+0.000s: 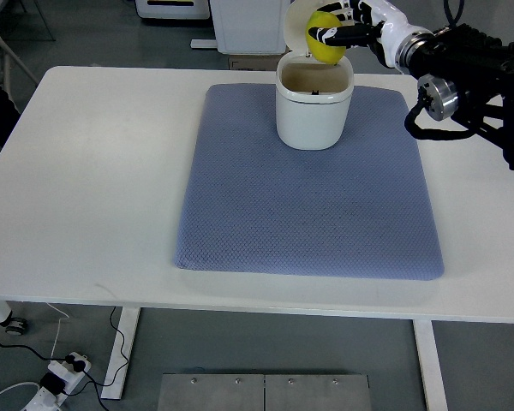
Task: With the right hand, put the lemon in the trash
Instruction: 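Lower the lemon into the bin and open the right hand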
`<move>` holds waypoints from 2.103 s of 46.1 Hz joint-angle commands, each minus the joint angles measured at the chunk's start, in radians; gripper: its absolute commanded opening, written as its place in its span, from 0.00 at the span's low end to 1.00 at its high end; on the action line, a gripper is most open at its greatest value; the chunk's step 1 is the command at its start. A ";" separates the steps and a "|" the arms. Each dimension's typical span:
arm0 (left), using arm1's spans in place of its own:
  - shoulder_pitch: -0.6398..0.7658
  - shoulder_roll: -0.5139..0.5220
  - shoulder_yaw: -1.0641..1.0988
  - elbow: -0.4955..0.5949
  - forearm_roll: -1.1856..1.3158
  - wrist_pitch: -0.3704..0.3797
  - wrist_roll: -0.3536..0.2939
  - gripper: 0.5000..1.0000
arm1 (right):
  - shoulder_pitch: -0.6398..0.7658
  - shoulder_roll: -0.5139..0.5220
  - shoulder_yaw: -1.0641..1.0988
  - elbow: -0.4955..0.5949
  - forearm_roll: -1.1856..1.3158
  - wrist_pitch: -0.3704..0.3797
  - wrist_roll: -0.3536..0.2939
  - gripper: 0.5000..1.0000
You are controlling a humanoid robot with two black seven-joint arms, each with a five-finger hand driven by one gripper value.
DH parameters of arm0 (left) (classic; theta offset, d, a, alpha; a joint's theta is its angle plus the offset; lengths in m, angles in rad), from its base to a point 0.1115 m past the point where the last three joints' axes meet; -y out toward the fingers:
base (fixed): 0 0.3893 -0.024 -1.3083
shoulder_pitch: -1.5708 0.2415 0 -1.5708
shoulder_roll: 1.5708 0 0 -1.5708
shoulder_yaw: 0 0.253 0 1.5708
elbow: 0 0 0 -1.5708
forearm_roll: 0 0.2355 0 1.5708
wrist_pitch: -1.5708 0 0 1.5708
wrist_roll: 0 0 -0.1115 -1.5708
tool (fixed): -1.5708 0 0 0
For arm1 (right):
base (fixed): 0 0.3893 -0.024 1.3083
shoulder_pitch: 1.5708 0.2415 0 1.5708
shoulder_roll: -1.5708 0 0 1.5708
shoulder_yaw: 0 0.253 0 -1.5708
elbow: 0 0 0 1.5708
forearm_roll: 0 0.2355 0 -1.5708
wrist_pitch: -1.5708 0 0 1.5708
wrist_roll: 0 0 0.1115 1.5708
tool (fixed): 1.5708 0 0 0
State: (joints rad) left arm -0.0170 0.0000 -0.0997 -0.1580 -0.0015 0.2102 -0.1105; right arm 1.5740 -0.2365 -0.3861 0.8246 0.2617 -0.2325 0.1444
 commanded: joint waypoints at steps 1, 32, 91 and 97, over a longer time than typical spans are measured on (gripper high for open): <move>0.000 0.000 0.000 0.000 0.000 0.000 0.000 1.00 | -0.012 0.005 0.004 0.001 -0.001 -0.004 0.001 0.00; 0.000 0.000 0.000 0.000 0.000 0.000 0.000 1.00 | -0.130 0.051 0.171 -0.053 -0.002 -0.048 0.061 0.00; 0.000 0.000 0.000 0.000 0.000 0.000 0.000 1.00 | -0.223 0.115 0.245 -0.145 -0.009 -0.061 0.096 0.20; 0.000 0.000 0.000 0.000 0.000 0.000 0.000 1.00 | -0.232 0.114 0.245 -0.148 -0.010 -0.061 0.096 0.30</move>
State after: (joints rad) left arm -0.0168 0.0000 -0.0997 -0.1580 -0.0015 0.2102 -0.1104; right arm 1.3441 -0.1224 -0.1411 0.6789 0.2518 -0.2930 0.2407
